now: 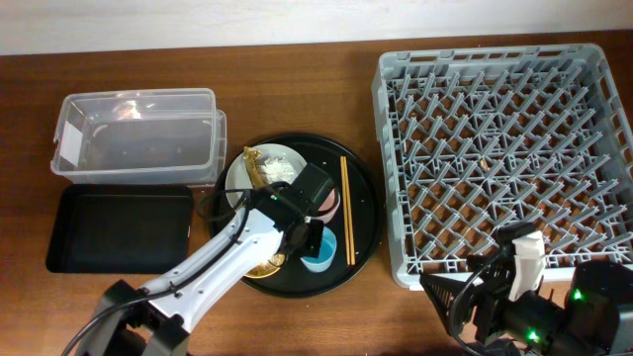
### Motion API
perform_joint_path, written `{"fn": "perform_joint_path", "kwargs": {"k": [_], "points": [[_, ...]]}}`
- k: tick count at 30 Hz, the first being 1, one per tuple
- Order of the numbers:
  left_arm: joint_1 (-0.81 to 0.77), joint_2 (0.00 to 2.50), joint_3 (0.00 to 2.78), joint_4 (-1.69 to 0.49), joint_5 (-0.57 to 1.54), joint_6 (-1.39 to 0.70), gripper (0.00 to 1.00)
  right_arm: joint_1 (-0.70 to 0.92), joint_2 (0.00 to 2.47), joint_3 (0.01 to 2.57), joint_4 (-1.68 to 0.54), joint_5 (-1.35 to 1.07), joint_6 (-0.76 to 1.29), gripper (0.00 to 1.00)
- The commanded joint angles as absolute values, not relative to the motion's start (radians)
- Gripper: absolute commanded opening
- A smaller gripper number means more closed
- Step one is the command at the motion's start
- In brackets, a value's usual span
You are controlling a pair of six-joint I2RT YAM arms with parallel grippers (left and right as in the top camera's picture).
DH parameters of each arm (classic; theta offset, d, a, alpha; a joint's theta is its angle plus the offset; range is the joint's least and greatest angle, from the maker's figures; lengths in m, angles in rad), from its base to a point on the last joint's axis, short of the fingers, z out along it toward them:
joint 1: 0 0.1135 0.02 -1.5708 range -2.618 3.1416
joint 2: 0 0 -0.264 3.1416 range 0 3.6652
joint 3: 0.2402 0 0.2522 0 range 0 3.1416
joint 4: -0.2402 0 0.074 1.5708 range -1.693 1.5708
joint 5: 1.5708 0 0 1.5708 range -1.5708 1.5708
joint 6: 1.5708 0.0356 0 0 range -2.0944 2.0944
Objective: Sort waste into correct bins and load items into the dishwasher rack
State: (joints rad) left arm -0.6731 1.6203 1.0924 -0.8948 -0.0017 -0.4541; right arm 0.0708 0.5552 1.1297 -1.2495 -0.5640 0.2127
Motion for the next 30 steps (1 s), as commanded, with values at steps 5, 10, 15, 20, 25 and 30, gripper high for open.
{"fn": "perform_joint_path", "kwargs": {"k": [5,10,15,20,25,30], "points": [[-0.487,1.265,1.161,-0.991,0.506,-0.258,0.0,0.065,0.554,1.114,-1.193,-0.788,0.191,0.98],[-0.302,1.155,1.161,-0.867,1.172,-0.06,0.0,0.066,0.622,1.018,-0.935,-1.032,0.222,0.99],[-0.3,1.156,1.161,-0.602,1.405,-0.081,0.0,0.176,0.776,1.018,-0.706,-1.212,0.283,0.97],[-0.3,1.156,1.161,-0.572,1.357,-0.081,0.0,0.377,0.859,1.018,-0.489,-1.086,0.404,0.81],[-0.3,1.156,1.161,-0.572,1.295,-0.082,0.0,0.408,0.863,1.018,-0.505,-1.086,0.405,0.56],[-0.257,1.156,1.161,-0.572,1.293,-0.138,0.99,0.251,0.825,1.037,-0.618,-0.916,0.397,0.5]]}}
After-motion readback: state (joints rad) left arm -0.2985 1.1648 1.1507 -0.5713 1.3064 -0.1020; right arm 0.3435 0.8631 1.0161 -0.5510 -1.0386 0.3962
